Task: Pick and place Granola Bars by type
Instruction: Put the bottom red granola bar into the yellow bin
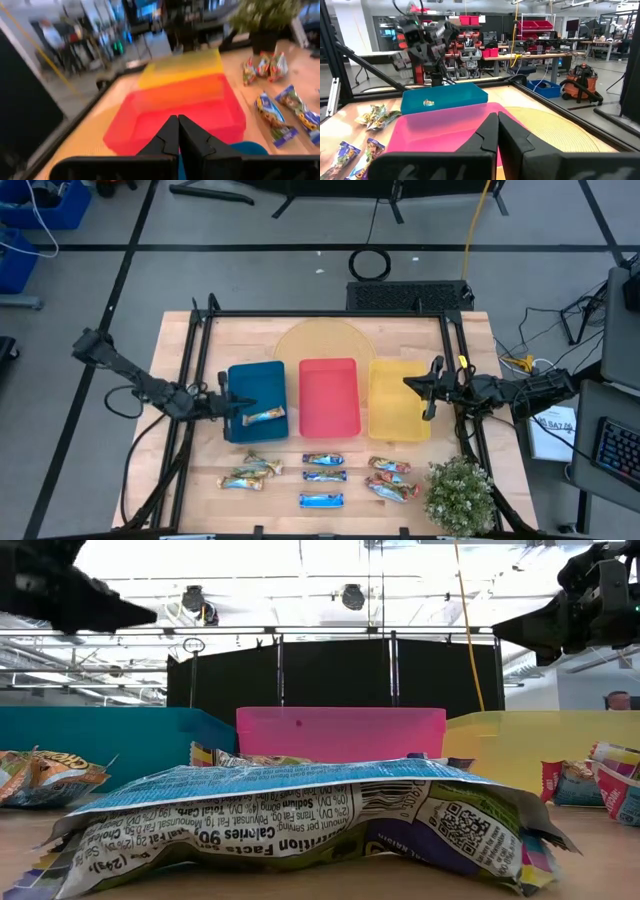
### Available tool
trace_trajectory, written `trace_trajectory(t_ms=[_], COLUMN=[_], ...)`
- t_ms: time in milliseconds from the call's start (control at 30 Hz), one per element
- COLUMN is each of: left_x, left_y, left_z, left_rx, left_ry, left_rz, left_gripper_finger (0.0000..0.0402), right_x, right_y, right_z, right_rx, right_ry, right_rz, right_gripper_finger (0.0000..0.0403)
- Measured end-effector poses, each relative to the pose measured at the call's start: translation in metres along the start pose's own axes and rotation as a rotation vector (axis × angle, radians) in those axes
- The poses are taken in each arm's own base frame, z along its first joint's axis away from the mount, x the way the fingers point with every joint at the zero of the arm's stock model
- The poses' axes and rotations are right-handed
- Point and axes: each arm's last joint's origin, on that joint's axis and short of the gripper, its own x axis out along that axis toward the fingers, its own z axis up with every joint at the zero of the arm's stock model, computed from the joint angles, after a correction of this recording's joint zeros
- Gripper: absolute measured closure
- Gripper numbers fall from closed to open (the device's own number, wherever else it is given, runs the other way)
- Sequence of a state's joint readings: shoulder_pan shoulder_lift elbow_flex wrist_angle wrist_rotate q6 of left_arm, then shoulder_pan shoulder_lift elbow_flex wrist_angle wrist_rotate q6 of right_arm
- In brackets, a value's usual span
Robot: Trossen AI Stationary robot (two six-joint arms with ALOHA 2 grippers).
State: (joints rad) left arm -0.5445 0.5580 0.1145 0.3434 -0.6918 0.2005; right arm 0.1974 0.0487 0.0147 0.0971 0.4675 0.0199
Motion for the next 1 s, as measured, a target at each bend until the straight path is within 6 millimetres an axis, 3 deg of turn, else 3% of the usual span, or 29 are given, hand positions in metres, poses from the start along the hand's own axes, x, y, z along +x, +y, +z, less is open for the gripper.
trace_trajectory(t_ms=[100, 233, 333, 500, 600, 667, 767, 867, 1000], left_x=[-0.004, -0.004, -0.004, -0.004, -0.004, -0.004, -0.005, -0.005, -0.004], left_y=[0.002, 0.004, 0.005, 0.005, 0.005, 0.006, 0.008, 0.008, 0.007], left_z=[-0.017, -0.012, -0.009, -0.008, -0.006, -0.002, 0.001, 0.0, -0.001], left_rx=[0.011, 0.014, 0.021, 0.023, 0.046, 0.062, 0.052, 0.053, 0.077], left_ry=[-0.077, -0.077, -0.089, -0.091, -0.112, -0.141, -0.169, -0.165, -0.151], left_rz=[0.023, 0.037, 0.034, 0.034, 0.043, 0.055, 0.066, 0.068, 0.07], left_gripper_finger=[0.0397, 0.0387, 0.039, 0.0396, 0.038, 0.037, 0.0361, 0.0362, 0.0368], right_x=[0.001, 0.002, 0.005, 0.016, 0.037, 0.058, 0.095, 0.128, 0.152], right_y=[0.0, 0.001, 0.001, 0.007, 0.019, 0.033, 0.062, 0.103, 0.153], right_z=[-0.001, 0.005, 0.001, 0.059, 0.094, 0.119, 0.14, 0.144, 0.142], right_rx=[-0.012, -0.094, -0.186, -0.268, -0.357, -0.424, -0.544, -0.612, -0.624], right_ry=[0.008, -0.036, 0.024, 0.004, 0.105, 0.177, 0.341, 0.51, 0.674], right_rz=[-0.001, -0.004, -0.035, -0.068, -0.119, -0.185, -0.215, -0.171, -0.161], right_gripper_finger=[0.0403, 0.0403, 0.0403, 0.0403, 0.0403, 0.0403, 0.0403, 0.0403, 0.0403])
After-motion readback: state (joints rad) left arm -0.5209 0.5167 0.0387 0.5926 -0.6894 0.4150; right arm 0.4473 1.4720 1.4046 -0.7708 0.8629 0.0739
